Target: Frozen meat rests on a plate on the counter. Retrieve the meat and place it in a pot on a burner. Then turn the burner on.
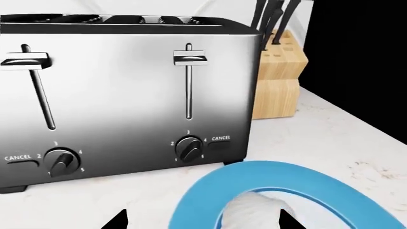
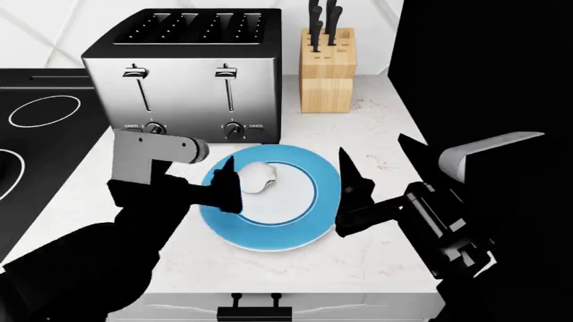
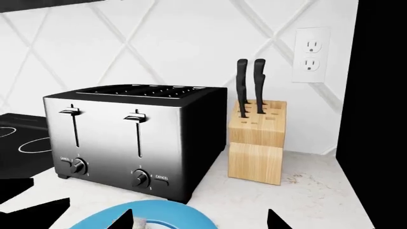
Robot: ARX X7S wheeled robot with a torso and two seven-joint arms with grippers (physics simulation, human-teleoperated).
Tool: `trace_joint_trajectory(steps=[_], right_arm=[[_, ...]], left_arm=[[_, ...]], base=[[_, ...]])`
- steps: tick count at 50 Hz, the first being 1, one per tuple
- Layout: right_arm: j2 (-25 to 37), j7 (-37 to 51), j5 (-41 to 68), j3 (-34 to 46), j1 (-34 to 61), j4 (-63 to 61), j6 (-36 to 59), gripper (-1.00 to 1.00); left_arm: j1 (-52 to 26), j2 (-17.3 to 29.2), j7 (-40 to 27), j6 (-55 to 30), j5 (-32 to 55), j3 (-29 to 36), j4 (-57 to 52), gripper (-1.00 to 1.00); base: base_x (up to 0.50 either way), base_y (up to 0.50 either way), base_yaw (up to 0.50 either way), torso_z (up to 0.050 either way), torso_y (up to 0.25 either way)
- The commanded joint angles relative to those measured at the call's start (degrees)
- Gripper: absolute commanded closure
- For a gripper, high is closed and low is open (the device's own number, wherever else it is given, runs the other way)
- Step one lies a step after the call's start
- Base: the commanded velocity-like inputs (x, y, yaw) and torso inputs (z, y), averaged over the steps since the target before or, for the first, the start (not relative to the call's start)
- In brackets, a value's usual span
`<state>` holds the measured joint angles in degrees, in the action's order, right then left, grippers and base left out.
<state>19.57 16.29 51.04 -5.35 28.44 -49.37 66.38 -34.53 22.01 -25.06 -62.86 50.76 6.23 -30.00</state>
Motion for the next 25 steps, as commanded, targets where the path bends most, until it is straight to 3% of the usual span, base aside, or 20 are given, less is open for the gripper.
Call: trace_joint_trajectory(steps=[1,11,25], right_arm=[[0.95,-3.55,0.58,-0.04,1.01,2.22,-4.14,-1.0],[1.83,-6.04,2.61,-2.85,-0.7,2.3,-7.33,-1.0],[2.49,-6.5,5.28,-4.77,-0.35,2.57,-8.01,-1.0]], left_arm=[[-17.08,-5.48,-8.51,-17.78,8.14,-0.83,11.32,-1.0],[-22.11,-9.43,-12.62,-23.47,10.27,1.58,16.21,-1.0],[-26.18,-10.33,-9.24,-18.62,5.98,9.16,26.13,-1.0]], base=[[0.0,0.0,0.0,0.0,0.0],[0.0,0.0,0.0,0.0,0.0],[0.0,0.0,0.0,0.0,0.0]])
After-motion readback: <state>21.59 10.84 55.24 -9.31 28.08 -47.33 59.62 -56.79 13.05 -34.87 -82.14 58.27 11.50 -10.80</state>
